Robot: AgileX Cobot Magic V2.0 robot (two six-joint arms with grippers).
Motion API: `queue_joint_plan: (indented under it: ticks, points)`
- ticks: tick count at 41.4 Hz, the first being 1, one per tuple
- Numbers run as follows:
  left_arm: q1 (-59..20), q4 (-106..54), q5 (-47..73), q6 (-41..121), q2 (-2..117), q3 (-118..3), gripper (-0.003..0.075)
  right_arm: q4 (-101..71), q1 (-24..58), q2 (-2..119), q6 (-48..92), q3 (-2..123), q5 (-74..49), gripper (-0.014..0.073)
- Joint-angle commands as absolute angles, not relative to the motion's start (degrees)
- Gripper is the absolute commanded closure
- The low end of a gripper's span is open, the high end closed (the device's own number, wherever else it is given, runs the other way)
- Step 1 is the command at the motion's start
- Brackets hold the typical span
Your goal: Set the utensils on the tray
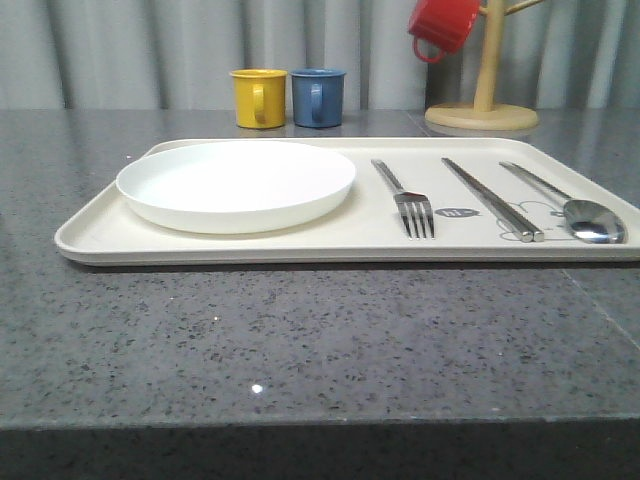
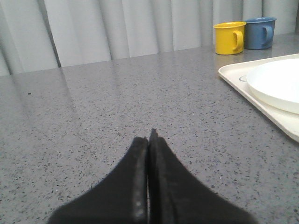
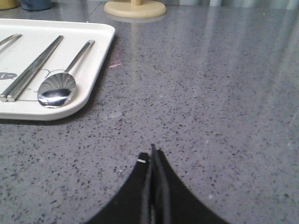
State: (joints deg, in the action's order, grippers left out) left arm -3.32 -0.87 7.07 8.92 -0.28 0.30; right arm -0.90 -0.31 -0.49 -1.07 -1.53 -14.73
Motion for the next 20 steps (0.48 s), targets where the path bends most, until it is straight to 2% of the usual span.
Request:
queue_joint_plan:
  ticks: [1,20]
  points:
    - [-3.79,-1.37,2.02,8.65,-1.45,0.46,0.0739,-0.73,-0.71,-1.47,-0.42,-1.34,-9.95,0.0706]
    - [-3.79,-1.37,2.02,8.65,-1.45,0.46,0.0739,-0.73,-0.71,-1.47,-0.42,-1.34,-9.95,0.0706]
